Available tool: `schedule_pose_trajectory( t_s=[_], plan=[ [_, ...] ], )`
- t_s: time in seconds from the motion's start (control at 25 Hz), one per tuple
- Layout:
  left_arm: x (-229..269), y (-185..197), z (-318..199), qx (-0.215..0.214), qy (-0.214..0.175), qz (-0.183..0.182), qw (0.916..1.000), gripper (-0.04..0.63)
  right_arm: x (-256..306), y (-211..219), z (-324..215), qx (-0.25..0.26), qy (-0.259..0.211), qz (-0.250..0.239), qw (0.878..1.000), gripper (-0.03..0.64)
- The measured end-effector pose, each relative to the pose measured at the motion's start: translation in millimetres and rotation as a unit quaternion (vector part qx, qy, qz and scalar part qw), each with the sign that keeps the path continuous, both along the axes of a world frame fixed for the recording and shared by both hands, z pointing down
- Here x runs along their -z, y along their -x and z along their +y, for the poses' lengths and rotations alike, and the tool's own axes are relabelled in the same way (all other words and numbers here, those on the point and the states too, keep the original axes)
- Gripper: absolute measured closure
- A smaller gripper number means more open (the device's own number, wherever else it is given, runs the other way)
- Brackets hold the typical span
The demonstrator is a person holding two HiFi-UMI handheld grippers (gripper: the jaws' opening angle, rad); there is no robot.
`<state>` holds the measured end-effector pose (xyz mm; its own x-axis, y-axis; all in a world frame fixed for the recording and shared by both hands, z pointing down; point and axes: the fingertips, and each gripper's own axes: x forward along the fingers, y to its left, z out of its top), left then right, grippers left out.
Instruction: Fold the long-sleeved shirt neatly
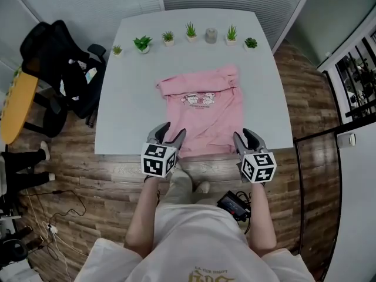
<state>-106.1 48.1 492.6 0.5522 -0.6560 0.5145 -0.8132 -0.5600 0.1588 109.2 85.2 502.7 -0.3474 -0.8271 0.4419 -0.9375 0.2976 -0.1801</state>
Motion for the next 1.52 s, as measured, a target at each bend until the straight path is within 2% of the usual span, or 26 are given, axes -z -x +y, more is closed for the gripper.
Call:
schedule_pose_trajectory(
  t_s=[0.28, 0.44, 0.64, 0.8, 1.0, 1.24, 1.52],
  plan=[
    [-34, -2, 19, -0.009, 0.035, -0.021, 0.9991, 0.354, -33, 2, 18, 0.024, 0.034, 0.027, 0.999, 0.468],
    [-48, -6, 28, -0.016, 0.052, -0.03, 0.9981, 0.356, -42, 10, 21, 0.037, 0.042, 0.018, 0.998, 0.468],
    [-72, -8, 44, -0.027, 0.077, -0.04, 0.9959, 0.359, -59, 25, 22, 0.072, 0.051, 0.022, 0.996, 0.466],
    [-90, -7, 56, -0.034, 0.097, -0.062, 0.9928, 0.36, -68, 33, 23, 0.097, 0.057, 0.041, 0.993, 0.466],
    [-108, 2, 64, -0.036, 0.11, -0.102, 0.988, 0.36, -80, 41, 23, 0.147, 0.062, 0.094, 0.983, 0.454],
    [-127, 15, 67, -0.023, 0.133, -0.127, 0.9826, 0.36, -97, 54, 26, 0.21, 0.064, 0.171, 0.961, 0.437],
    [-140, 21, 67, -0.022, 0.148, -0.141, 0.9786, 0.368, -107, 55, 22, 0.226, 0.07, 0.206, 0.95, 0.433]
  ],
)
